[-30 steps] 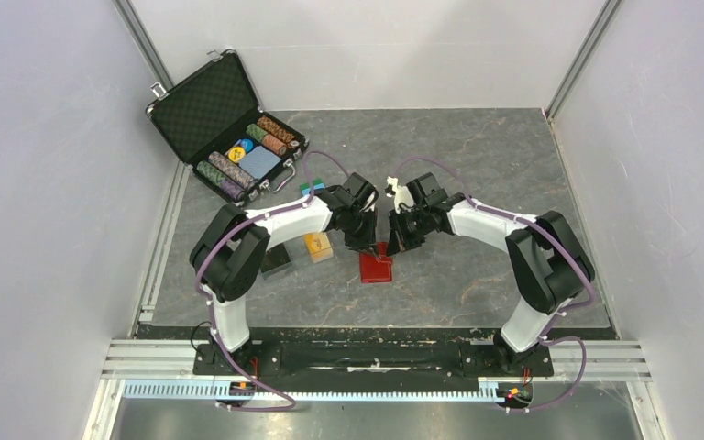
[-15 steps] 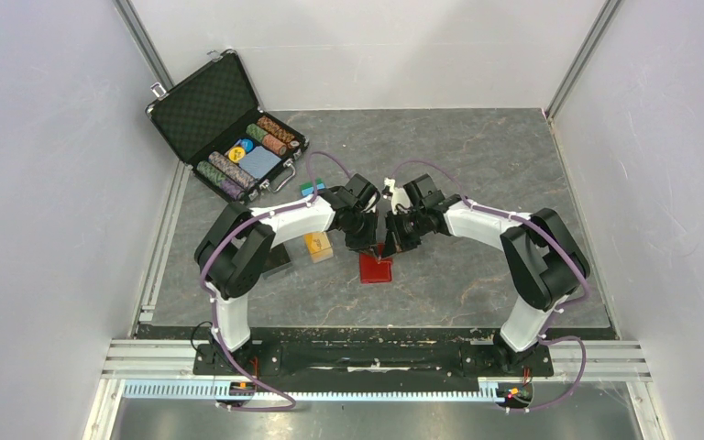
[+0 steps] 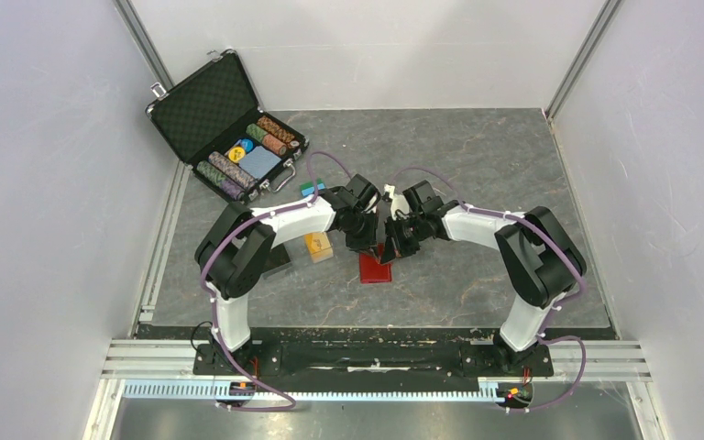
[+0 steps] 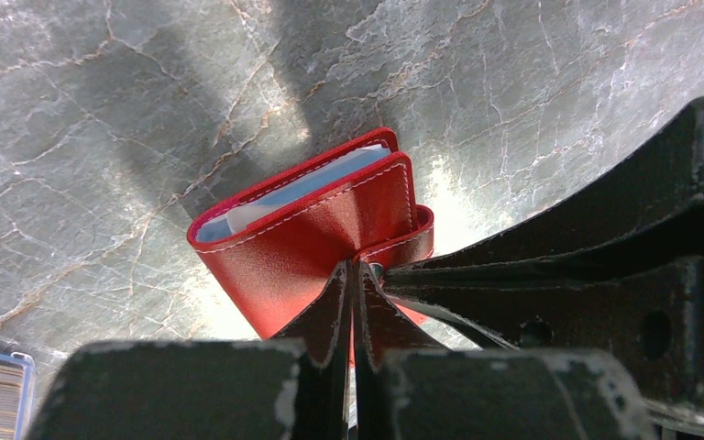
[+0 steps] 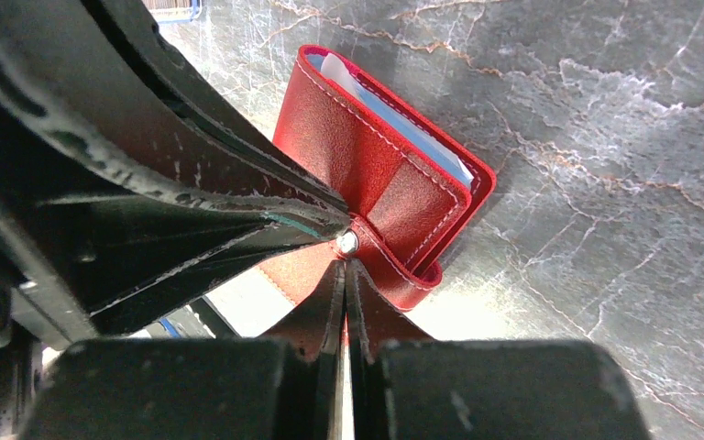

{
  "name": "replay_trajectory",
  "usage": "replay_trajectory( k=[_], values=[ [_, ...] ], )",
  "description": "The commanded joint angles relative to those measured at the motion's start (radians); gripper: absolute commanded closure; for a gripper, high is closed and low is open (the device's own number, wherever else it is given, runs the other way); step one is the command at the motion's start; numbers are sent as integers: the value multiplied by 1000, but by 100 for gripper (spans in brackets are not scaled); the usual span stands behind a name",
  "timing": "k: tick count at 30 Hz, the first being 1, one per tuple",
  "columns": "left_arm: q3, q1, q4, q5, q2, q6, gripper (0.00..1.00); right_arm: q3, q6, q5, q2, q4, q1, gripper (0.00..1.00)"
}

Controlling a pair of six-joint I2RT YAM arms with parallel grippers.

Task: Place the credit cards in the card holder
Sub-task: Close the card holder at the center of the board.

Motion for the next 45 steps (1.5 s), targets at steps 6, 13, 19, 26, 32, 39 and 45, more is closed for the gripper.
replay_trajectory(
  k=[6,13,19,26,32,39,45],
  values=[
    [-34,-27,-11,-46,49,57,98,-28,2,114,94,-29,16,100],
    [-25,-63,-49,-89,93,89,98,-52,10,143,121,-42,16,100],
    [-20,-79,-94,-141,114,110,98,-59,12,133,134,-50,16,100],
    [-23,-78,-82,-144,93,115,98,-87,66,-44,-2,123,-12,100],
    [-23,-79,-80,-141,91,118,98,-65,91,-54,-45,150,-36,100],
    [-20,-80,-80,-136,93,121,98,-106,137,-116,-30,231,-46,100],
    [-20,-80,-80,-136,94,121,98,-81,142,-95,-20,231,-63,100]
  ],
)
